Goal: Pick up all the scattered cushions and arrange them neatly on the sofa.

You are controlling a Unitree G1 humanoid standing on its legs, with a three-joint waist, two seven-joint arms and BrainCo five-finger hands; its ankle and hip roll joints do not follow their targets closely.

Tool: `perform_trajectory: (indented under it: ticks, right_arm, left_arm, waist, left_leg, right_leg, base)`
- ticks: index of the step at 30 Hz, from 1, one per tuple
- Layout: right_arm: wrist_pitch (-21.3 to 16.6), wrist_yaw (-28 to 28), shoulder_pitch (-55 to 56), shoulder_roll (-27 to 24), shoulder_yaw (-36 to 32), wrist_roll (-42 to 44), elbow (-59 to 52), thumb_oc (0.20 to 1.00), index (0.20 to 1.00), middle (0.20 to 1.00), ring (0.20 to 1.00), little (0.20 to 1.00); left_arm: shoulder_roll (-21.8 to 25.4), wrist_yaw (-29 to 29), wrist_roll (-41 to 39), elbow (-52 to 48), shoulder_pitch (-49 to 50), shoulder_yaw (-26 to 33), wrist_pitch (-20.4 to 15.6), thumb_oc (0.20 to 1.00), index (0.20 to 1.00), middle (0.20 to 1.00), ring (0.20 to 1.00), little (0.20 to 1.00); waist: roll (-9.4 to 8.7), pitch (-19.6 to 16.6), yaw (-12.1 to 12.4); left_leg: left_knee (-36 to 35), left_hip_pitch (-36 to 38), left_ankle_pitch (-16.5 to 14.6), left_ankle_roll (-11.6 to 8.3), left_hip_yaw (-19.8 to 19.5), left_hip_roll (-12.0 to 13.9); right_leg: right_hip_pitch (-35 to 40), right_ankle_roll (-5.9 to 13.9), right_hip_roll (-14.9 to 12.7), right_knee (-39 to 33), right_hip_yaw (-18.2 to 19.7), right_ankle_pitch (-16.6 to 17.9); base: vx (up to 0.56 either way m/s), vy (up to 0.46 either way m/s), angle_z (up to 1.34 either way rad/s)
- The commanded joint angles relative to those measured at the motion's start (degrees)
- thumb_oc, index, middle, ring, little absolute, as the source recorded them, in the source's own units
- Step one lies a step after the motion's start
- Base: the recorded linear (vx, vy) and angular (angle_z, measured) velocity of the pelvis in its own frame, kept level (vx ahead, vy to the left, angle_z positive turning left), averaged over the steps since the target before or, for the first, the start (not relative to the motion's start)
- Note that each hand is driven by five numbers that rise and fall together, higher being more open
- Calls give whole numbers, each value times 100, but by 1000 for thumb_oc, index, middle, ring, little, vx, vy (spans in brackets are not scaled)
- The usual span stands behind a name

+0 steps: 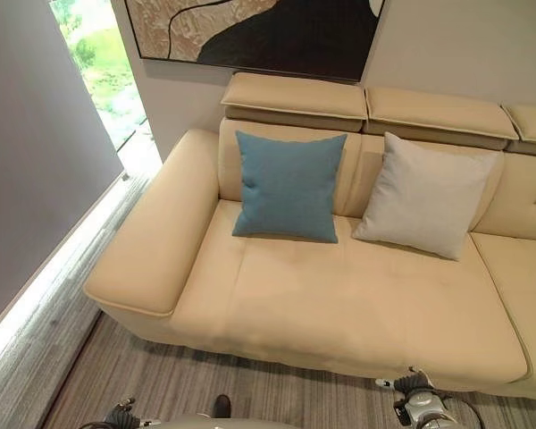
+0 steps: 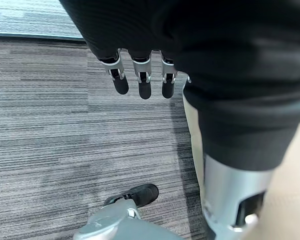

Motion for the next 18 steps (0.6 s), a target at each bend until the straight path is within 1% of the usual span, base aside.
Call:
perform_trajectory:
  ticks: [1, 9, 12, 14, 15, 16, 17, 18]
  right_arm:
    - [-1, -173, -261, -196, 15, 211, 35, 1000, 1000, 1000, 1000, 1000]
    - [105, -188, -325, -219, -164, 406, 283, 1000, 1000, 1000, 1000, 1000]
    - [151, -186, -380, -186, -231, 564, 334, 1000, 1000, 1000, 1000, 1000]
    - [202, -205, -484, -82, -309, 774, 382, 1000, 1000, 1000, 1000, 1000]
    - [-9, -320, -466, 167, -187, 884, 174, 1000, 1000, 1000, 1000, 1000]
    - [57, -199, -404, 348, -190, 1087, 31, 1000, 1000, 1000, 1000, 1000]
    - [-73, -317, -187, 613, -189, 1121, -57, 1000, 1000, 1000, 1000, 1000]
    - [-97, -328, -72, 724, -226, 1134, -50, 1000, 1000, 1000, 1000, 1000]
  left_arm:
    - [38, -21, 159, 85, -482, 68, -55, 1000, 1000, 1000, 1000, 1000]
    - [3, -39, 196, -8, -512, -67, -50, 1000, 1000, 1000, 1000, 1000]
    - [-25, -43, 291, -4, -519, -191, -20, 1000, 1000, 1000, 1000, 1000]
    - [-79, -38, 532, 116, -568, -373, 56, 1000, 1000, 1000, 1000, 1000]
    - [-122, -11, 592, 166, -524, -445, 57, 1000, 1000, 1000, 1000, 1000]
    - [-163, 8, 669, 245, -515, -489, 61, 1000, 1000, 1000, 1000, 1000]
    - [-273, 66, 712, 260, -533, -509, 47, 1000, 1000, 1000, 1000, 1000]
    - [-330, 92, 717, 286, -563, -503, 50, 1000, 1000, 1000, 1000, 1000]
  waist:
    - [-87, 169, 68]
    - [-33, 125, 53]
    - [-7, 88, 41]
    - [17, 26, 5]
    - [37, 18, -29]
    - [49, 13, -85]
    - [83, 15, -189]
    - [97, 21, -248]
  left_leg:
    - [27, 290, -657, -275, -462, -83]
    - [27, 477, -694, -320, -439, -37]
    - [27, 543, -720, -320, -436, -34]
    - [27, 630, -761, -321, -421, -30]
    - [27, 671, -767, -315, -431, -34]
    - [27, 698, -781, -312, -420, -35]
    - [27, 740, -806, -299, -394, -37]
    - [27, 754, -816, -290, -384, -39]
  right_leg:
    - [-308, 639, -365, -79, -50, 594]
    - [-196, 649, -343, -79, -3, 576]
    - [-136, 647, -341, -79, 7, 552]
    - [-51, 633, -334, -79, 18, 511]
    - [-17, 612, -329, -79, 50, 509]
    - [1, 606, -329, -79, 76, 510]
    - [20, 599, -325, -79, 125, 510]
    - [29, 596, -325, -79, 146, 508]
  base:
    - [-17, -24, 14]
    - [9, -7, 10]
    - [0, 0, 0]
    - [15, 10, -1]
    - [13, 18, -4]
    - [-3, 21, -10]
    - [-8, 16, -15]
    - [-22, 8, -13]
